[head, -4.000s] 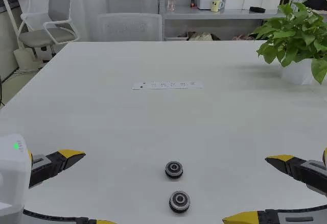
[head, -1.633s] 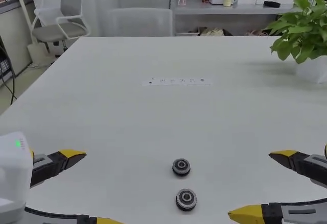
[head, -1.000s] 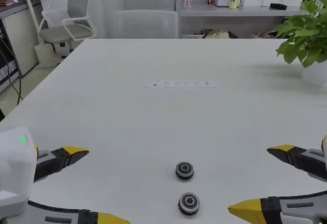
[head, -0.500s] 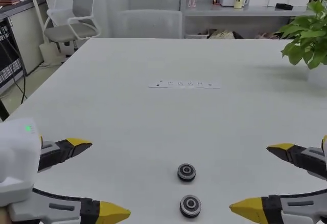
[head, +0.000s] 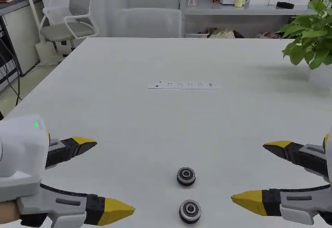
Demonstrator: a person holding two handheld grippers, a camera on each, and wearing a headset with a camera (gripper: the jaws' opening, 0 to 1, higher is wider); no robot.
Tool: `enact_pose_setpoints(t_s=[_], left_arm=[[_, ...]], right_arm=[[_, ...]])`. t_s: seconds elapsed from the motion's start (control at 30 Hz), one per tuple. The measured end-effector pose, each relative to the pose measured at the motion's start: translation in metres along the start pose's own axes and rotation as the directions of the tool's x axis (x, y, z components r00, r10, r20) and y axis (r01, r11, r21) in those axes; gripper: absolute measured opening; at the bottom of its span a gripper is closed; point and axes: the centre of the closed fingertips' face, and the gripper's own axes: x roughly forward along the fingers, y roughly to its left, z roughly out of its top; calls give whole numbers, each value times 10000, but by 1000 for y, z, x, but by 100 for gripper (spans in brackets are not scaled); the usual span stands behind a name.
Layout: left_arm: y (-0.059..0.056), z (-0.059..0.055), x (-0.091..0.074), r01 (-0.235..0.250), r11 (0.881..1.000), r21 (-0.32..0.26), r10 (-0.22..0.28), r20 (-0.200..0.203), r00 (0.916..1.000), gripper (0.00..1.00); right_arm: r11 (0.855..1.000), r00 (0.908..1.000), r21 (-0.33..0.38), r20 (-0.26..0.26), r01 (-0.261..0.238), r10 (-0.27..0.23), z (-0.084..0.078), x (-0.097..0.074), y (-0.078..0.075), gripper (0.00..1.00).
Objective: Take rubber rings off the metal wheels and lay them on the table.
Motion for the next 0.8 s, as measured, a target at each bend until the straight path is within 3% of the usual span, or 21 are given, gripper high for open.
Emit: enact_pose_setpoints(t_s=[0.4,0.6,0.8], left_arm=[[2,1,13,224,9994,268,-222,-55,9997,90],[2,-2,22,361,9985,402,-356,-119,9993,90],[0,-2,31,529,9972,530,-523,-128,9985,90]], right_arm=[[9990,9997,-364,1,-254,254,2,9,0,79],[9985,9984,-218,247,-501,507,2,18,4,95],[9970,9973,-333,203,-706,713,-4,25,8,98]])
